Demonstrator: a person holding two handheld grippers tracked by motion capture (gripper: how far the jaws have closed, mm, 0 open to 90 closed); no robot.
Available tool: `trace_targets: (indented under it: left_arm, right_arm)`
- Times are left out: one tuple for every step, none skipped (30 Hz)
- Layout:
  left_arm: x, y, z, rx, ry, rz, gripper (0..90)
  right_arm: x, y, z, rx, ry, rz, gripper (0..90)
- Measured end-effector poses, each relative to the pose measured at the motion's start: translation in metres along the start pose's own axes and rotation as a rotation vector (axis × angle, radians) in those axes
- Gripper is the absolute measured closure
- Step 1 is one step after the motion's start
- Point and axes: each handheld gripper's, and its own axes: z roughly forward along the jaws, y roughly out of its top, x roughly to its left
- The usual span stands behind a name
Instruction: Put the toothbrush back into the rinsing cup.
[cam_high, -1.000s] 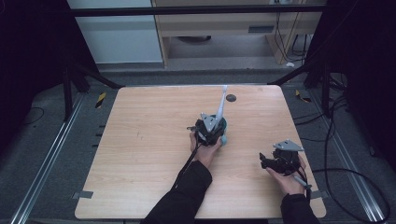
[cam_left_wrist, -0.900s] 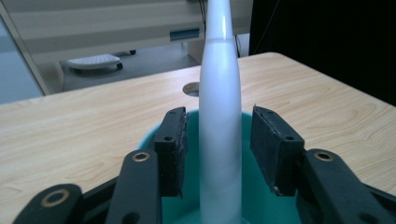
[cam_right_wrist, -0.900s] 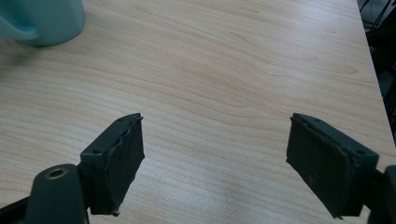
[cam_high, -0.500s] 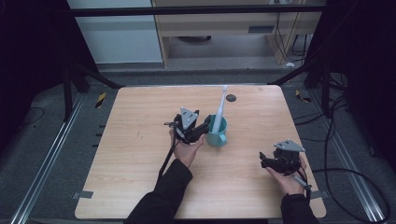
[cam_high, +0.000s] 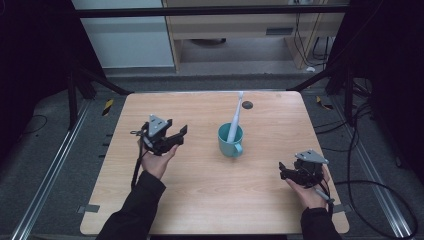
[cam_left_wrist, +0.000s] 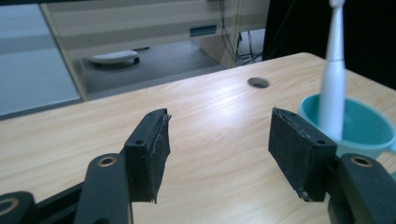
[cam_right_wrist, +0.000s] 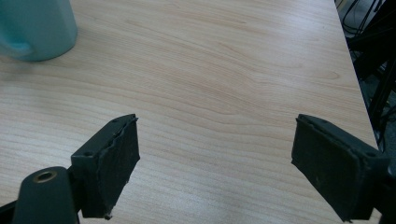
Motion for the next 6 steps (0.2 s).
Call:
trace_targets:
  left_arm:
    - [0.005,-0.004,-0.004,0.012,0.005,0.006,36.8]
    - [0.010,-0.007,-0.009,0.022,0.013,0.005,36.8]
    - [0.015,-0.011,-0.014,0.029,0.015,-0.002,36.7]
    - [0.020,-0.015,-0.018,0.032,0.015,-0.012,36.7]
    - [0.024,-0.020,-0.023,0.038,0.023,-0.017,36.7]
    - [0.028,-0.025,-0.027,0.044,0.031,-0.017,36.6]
  right_arm:
    - [0.000,0.000,0.000,0.000,-0.001,0.001,15.1]
    - [0.000,0.000,0.000,-0.002,-0.002,-0.002,15.1]
    - [0.000,0.000,0.000,-0.004,-0.001,-0.006,15.1]
    - [0.000,0.000,0.000,-0.003,-0.005,-0.004,15.1]
    - [0.000,0.000,0.000,-0.004,-0.008,-0.003,15.1]
    - [-0.001,0.000,0.000,-0.003,-0.006,0.000,15.1]
